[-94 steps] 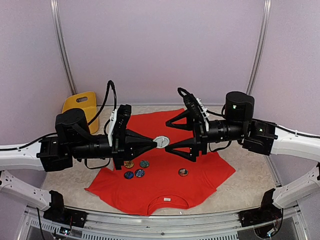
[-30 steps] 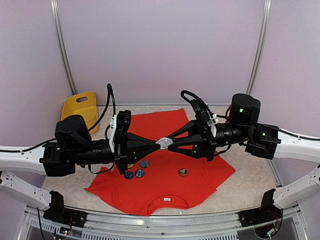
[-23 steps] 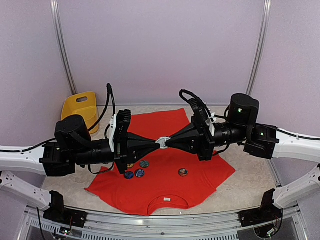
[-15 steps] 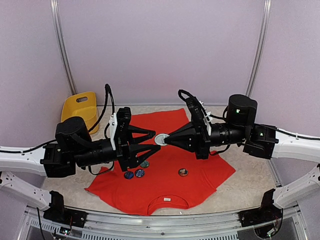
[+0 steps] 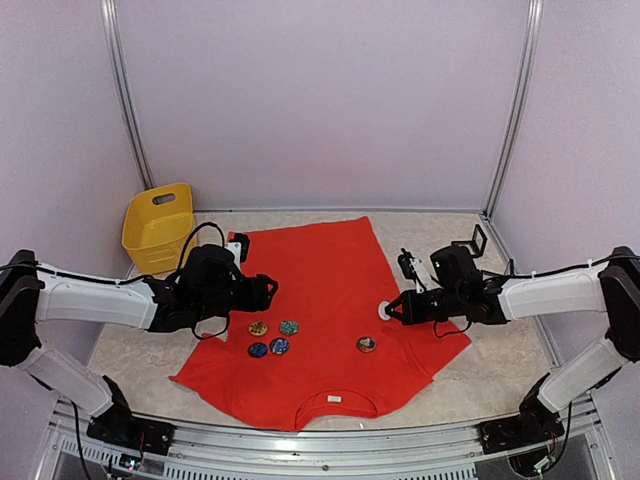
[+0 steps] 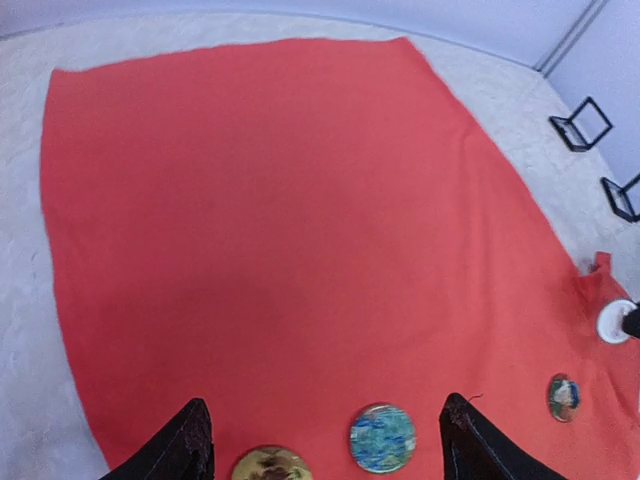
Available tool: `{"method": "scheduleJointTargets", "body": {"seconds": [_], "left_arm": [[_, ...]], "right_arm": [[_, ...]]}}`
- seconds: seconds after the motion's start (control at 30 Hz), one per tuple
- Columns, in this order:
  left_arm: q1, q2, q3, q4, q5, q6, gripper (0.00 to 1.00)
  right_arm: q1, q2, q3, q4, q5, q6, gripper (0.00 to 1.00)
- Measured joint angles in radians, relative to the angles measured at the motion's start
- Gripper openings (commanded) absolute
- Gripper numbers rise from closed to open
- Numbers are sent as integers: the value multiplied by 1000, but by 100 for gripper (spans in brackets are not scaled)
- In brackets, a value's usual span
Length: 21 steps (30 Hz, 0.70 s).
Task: Pin the brooch onto the clothing
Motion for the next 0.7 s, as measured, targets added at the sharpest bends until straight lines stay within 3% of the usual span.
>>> {"method": "scheduleJointTargets", "body": {"seconds": [0.17, 0.33, 0.57, 0.7], "left_arm": [[164, 129, -52, 0, 36, -98, 70], [229, 279, -24, 26, 17, -140, 72], [313, 284, -56, 108, -28, -231, 71], [269, 242, -93, 101, -103, -186, 72]], "right_arm": [[-12, 92, -35, 5, 25, 44, 0], [-24, 143, -37, 30, 32, 54, 0], [-24, 145, -3, 35, 16, 11, 0], [-24, 127, 11, 31, 5, -24, 0]]}}
